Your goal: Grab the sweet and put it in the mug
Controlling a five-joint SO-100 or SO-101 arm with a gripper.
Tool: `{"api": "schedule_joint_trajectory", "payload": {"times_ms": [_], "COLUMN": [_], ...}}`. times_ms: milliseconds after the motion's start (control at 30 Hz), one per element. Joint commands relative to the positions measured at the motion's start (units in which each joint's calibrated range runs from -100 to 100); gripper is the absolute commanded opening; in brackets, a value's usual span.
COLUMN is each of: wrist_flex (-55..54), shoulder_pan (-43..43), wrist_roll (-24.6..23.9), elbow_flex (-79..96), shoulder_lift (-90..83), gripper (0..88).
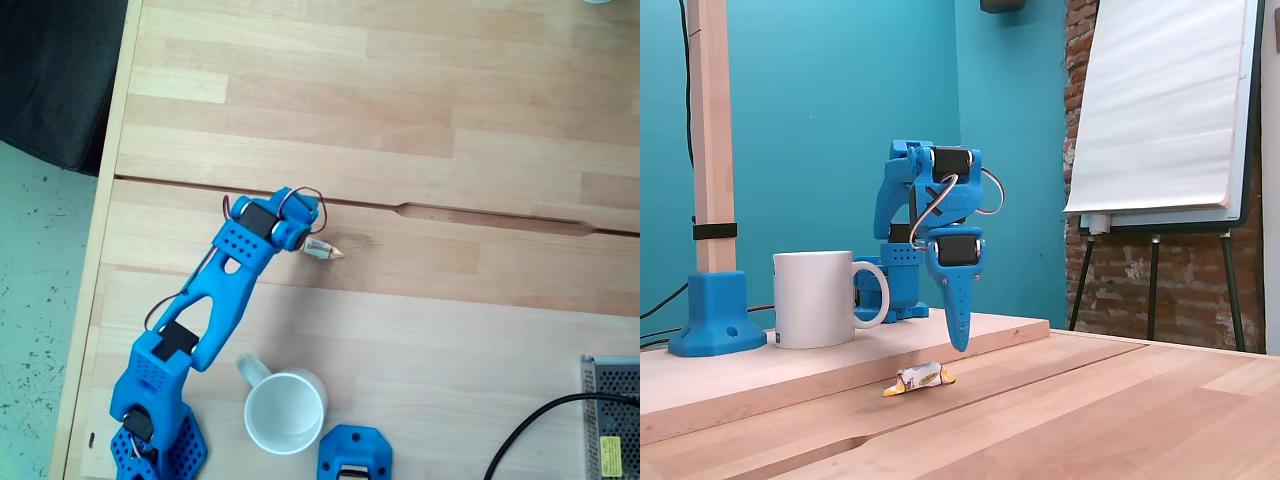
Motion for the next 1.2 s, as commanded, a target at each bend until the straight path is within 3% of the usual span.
{"api": "schedule_joint_trajectory", "payload": {"times_ms": [0, 667, 1000, 1167], "wrist_flex": [3.3, 4.9, 4.7, 4.7], "shoulder_pan": [0.1, 2.7, -1.3, -3.3], "wrist_roll": [0.0, 0.1, 0.9, 7.3], "elbow_flex": [-3.3, -5.0, -7.1, -8.0], "shoulder_lift": [-1.6, -1.6, -1.7, -2.7], "gripper": [18.3, 18.1, 18.1, 18.1]}}
